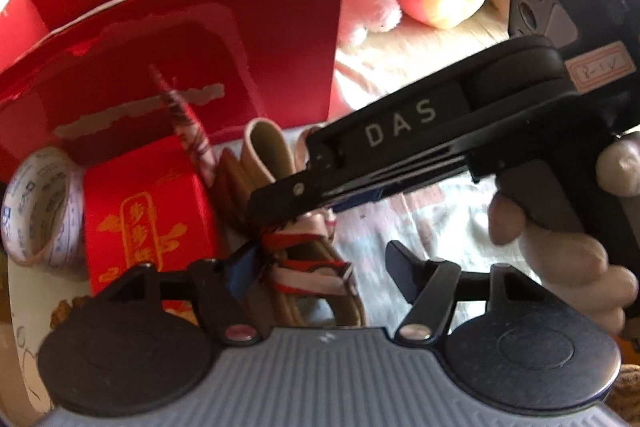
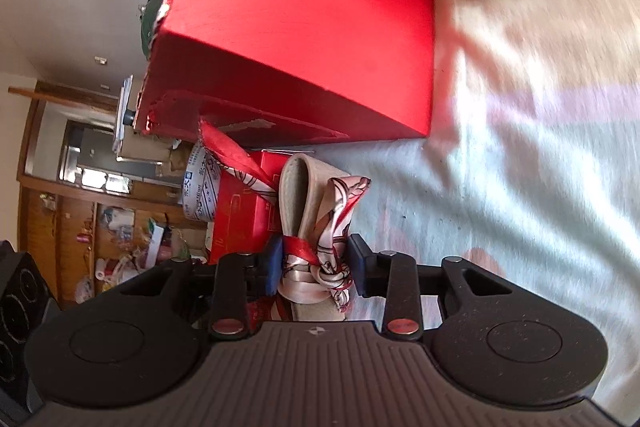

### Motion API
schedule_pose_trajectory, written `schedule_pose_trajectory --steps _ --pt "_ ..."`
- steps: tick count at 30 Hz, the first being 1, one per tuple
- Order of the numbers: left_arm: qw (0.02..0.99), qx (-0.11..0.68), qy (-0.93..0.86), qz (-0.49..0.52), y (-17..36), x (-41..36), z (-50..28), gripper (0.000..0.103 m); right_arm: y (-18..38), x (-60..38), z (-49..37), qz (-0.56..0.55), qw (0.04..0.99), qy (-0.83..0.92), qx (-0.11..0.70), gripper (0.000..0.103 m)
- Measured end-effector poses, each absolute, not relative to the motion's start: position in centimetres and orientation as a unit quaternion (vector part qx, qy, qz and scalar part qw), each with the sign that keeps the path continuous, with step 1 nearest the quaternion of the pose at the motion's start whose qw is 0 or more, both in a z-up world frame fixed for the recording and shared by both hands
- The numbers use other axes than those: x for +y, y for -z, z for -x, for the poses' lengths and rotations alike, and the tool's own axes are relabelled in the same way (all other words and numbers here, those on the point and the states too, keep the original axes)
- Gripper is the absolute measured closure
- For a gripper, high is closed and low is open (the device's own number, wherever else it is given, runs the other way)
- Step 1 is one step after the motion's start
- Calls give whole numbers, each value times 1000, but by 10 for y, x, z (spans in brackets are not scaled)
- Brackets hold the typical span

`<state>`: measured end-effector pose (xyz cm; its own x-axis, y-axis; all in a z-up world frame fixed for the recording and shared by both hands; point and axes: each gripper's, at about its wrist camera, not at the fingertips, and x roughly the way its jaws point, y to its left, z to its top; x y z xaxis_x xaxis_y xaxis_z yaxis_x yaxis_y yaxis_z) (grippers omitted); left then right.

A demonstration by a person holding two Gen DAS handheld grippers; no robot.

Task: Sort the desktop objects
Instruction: 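Grasp the beige shoe with patterned scarf using the right gripper, then carry the shoe with the right gripper over the red box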

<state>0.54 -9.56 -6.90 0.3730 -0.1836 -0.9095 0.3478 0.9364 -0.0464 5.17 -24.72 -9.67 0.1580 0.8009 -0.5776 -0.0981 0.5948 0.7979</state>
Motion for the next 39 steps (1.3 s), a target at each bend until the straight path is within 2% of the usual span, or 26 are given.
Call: schedule_pose_trajectory --steps 5,9,19,29,39 --pt "827 527 170 -95 67 -104 -4 34 96 -264 -49 -336 686 -316 563 78" --pt "824 523 199 -93 62 -116 0 42 90 -284 -44 -341 695 -293 561 78" --pt "828 465 292 -118 37 -181 17 43 59 -357 -16 -366 743 -227 512 78" --pt "867 337 350 -111 -56 -205 16 43 -34 -377 -17 -376 811 -226 387 78" --pt "902 242 331 -134 -146 -148 -22 43 -124 -322 -80 -328 843 -285 316 79"
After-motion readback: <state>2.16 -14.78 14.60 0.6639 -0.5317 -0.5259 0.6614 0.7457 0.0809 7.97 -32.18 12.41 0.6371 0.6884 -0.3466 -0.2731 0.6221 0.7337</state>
